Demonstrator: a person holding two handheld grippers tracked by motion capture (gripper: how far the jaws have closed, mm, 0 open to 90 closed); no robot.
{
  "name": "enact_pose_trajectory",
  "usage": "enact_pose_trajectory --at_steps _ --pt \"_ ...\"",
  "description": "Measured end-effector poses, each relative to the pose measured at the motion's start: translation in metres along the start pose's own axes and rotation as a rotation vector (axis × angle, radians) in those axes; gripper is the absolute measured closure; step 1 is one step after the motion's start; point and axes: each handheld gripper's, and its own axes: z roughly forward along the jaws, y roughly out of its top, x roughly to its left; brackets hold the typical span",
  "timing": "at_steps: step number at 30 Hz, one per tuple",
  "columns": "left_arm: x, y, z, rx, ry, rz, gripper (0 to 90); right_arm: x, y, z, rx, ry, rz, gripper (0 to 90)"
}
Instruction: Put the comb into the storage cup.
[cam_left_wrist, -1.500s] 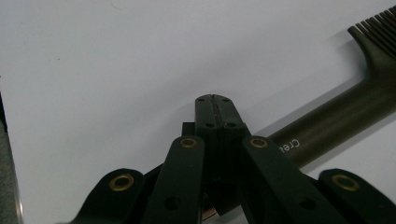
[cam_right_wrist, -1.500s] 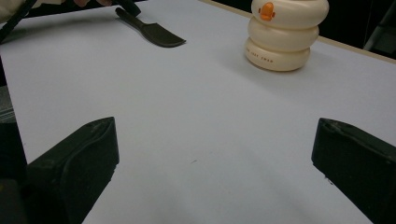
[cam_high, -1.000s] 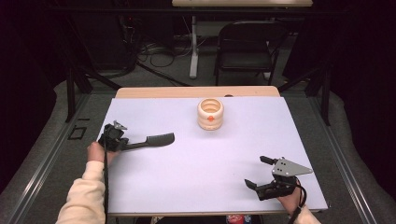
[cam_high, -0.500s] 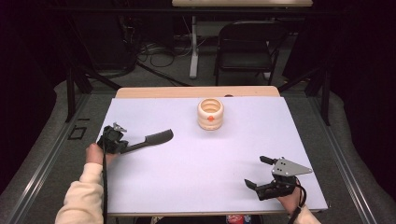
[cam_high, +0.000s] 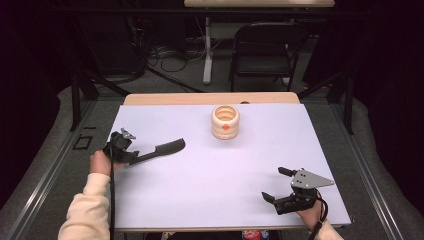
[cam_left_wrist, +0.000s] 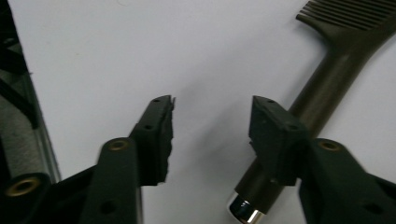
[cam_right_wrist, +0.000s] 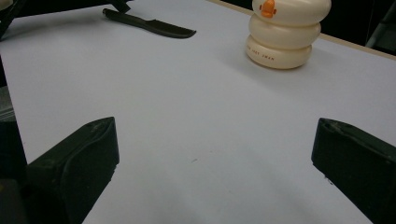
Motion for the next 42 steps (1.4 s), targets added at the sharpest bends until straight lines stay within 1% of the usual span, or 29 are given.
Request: enact_pose_trajectory --at_steps 1,2,3,5,6,7,8,9,11,12,13,14,15,17,19,20,21,24,25,27,28,31,34,35,38,40,41,42 --pt "0.001 0.001 -0.001 0.002 -0.006 -0.004 45.0 0.0 0.0 0.0 0.0 0.0 0.0 0.2" --pt "0.003 0.003 -0.003 -0.013 -0.016 -0.006 40.7 0.0 0.0 0.0 0.0 0.0 0.001 0.2" --pt "0.004 0.004 -0.005 -0.027 -0.029 -0.005 40.7 0.0 0.0 0.0 0.0 0.0 0.001 0.2" --pt "0.005 0.006 -0.01 -0.047 -0.042 0.008 31.9 0.0 0.0 0.0 0.0 0.0 0.001 0.3" --pt "0.004 0.007 -0.012 -0.059 -0.04 0.017 31.9 0.0 0.0 0.0 0.0 0.0 0.001 0.3" --pt "0.004 0.008 -0.013 -0.063 -0.042 0.034 29.7 0.0 0.0 0.0 0.0 0.0 0.0 0.3" --pt "0.001 0.009 -0.015 -0.065 -0.049 0.053 25.5 0.0 0.0 0.0 0.001 0.001 0.001 0.3" --pt "0.001 0.009 -0.015 -0.065 -0.049 0.053 23.1 0.0 0.0 0.0 0.001 0.001 0.001 0.3" --pt "-0.002 0.011 -0.017 -0.066 -0.071 0.083 19.6 0.0 0.0 0.001 0.001 0.001 -0.004 0.3" --pt "-0.002 0.011 -0.017 -0.066 -0.071 0.083 17.6 0.0 0.0 0.001 0.001 0.001 -0.004 0.3" --pt "-0.003 0.012 -0.017 -0.069 -0.075 0.096 17.6 0.0 0.0 0.0 0.002 0.001 -0.005 0.3" --pt "-0.003 0.013 -0.018 -0.067 -0.09 0.108 15.7 0.0 0.0 0.001 0.0 0.002 -0.005 0.3" --pt "-0.004 0.014 -0.018 -0.07 -0.099 0.111 15.7 0.0 0.0 0.0 0.001 0.001 -0.005 0.3" --pt "-0.005 0.016 -0.021 -0.085 -0.114 0.114 12.9 0.0 0.0 0.0 0.003 0.002 -0.005 0.3" --pt "-0.006 0.018 -0.023 -0.087 -0.124 0.13 12.2 0.0 0.0 0.0 0.004 0.001 -0.004 0.3" --pt "-0.007 0.019 -0.023 -0.089 -0.126 0.132 9.7 0.0 0.0 0.0 0.002 0.002 -0.003 0.3" --pt "-0.008 0.02 -0.024 -0.086 -0.138 0.147 8.7 -0.001 0.0 0.0 0.003 0.002 -0.005 0.3" --pt "-0.009 0.021 -0.024 -0.08 -0.139 0.154 5.0 0.0 0.0 0.001 0.003 0.004 -0.004 0.3" --pt "-0.01 0.022 -0.023 -0.071 -0.149 0.161 4.2 0.0 0.0 0.001 0.004 0.004 -0.003 0.3" --pt "-0.01 0.023 -0.022 -0.066 -0.155 0.167 3.3 0.0 0.0 0.001 0.004 0.004 -0.003 0.3" --pt "-0.011 0.024 -0.021 -0.06 -0.156 0.172 0.4 0.0 0.0 0.001 0.004 0.004 -0.002 0.3" --pt "-0.011 0.025 -0.021 -0.055 -0.167 0.177 0.2 -0.001 0.0 0.001 0.003 0.004 -0.001 0.1" --pt "-0.013 0.026 -0.019 -0.052 -0.168 0.184 0.1 -0.001 0.0 0.001 0.002 0.006 0.003 0.0" --pt "-0.013 0.027 -0.019 -0.046 -0.176 0.189 0.1 -0.001 0.0 0.001 0.0 0.006 0.004 0.0" --pt "-0.015 0.029 -0.016 -0.03 -0.176 0.207 0.3 -0.001 0.0 0.0 0.0 0.009 0.003 0.0" --pt "-0.016 0.029 -0.015 -0.028 -0.178 0.206 0.4 -0.001 0.0 0.001 -0.001 0.011 0.003 0.0" --pt "-0.016 0.03 -0.014 -0.019 -0.18 0.216 0.4 -0.001 0.0 0.001 -0.001 0.011 0.003 0.0" --pt "-0.017 0.031 -0.013 -0.018 -0.181 0.214 0.5 -0.001 0.0 0.001 0.001 0.013 0.0 0.0"
